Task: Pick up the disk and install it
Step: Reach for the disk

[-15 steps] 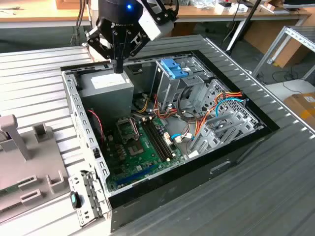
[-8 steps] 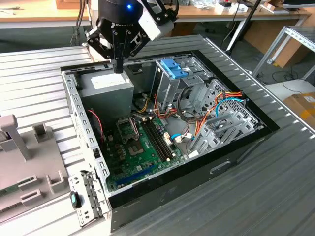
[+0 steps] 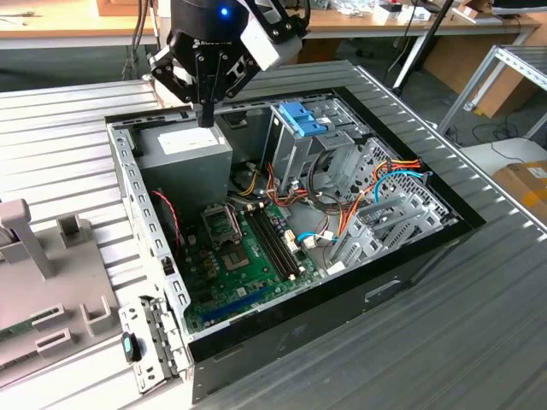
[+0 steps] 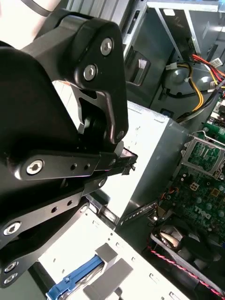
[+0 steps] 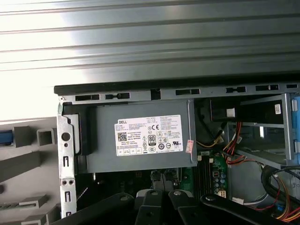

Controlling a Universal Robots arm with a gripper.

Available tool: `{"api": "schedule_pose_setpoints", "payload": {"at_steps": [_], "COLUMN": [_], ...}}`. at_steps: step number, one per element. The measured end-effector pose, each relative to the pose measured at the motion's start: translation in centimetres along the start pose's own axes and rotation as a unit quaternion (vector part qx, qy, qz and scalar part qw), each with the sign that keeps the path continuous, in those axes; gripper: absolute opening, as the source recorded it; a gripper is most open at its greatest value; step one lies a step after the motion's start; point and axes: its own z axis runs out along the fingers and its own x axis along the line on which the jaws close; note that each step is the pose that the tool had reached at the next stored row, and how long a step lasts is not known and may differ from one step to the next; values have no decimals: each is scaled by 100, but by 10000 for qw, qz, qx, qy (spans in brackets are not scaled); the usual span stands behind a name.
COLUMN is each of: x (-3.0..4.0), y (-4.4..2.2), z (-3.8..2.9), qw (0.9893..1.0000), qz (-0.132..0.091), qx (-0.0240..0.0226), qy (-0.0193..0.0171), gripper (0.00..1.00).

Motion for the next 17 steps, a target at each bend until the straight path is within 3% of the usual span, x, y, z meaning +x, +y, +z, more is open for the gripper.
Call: {"api": "schedule_pose_setpoints", "payload": {"at_steps": [4, 7, 10, 13, 15, 17], "x": [266, 404, 495, 661, 734, 908], "y": [0, -7, -14, -26, -32, -45], "z": [-4, -7, -9, -14, -16, -19], "qw": [10000, 10000, 10000, 10000, 10000, 10000], "qz": [1, 0, 0, -1, -1, -2], "qx": [1, 0, 1, 4, 4, 4], "qy": [0, 0, -3, -19, -25, -27], "gripper": [11, 11, 11, 11, 11, 11]}}
